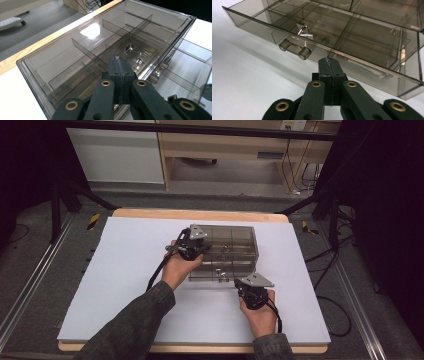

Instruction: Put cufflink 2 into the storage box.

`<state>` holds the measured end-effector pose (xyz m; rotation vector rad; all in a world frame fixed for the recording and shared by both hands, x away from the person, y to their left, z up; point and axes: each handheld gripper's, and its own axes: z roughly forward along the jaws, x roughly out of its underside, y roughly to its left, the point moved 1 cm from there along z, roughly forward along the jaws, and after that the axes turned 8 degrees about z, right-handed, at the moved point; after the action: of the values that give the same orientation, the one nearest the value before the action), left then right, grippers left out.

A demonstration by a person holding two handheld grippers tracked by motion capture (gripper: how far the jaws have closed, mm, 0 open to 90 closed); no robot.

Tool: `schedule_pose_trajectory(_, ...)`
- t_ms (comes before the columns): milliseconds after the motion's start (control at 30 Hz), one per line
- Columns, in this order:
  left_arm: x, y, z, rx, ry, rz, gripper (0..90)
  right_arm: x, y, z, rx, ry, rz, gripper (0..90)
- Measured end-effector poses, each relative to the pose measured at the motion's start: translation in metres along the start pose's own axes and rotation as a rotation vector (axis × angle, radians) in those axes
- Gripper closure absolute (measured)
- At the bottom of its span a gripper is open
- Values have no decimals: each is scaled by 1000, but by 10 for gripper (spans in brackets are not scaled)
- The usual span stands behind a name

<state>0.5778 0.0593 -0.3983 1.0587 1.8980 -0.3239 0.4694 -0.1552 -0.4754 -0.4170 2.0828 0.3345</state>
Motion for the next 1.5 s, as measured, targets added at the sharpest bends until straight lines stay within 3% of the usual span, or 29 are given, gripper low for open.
schedule_pose_trajectory(67, 0, 0, 0, 0, -4, -5, 900, -2, -1, 2, -2, -6, 21, 900)
schedule_pose_trajectory(600, -1, -1, 1, 3, -6, -5, 900, -17, -10, 20, 16, -18, 52, 900)
schedule_pose_trajectory(1500, -4, -6, 4, 9, -7, 11, 900, -26, -20, 36, 52, -25, 72, 900)
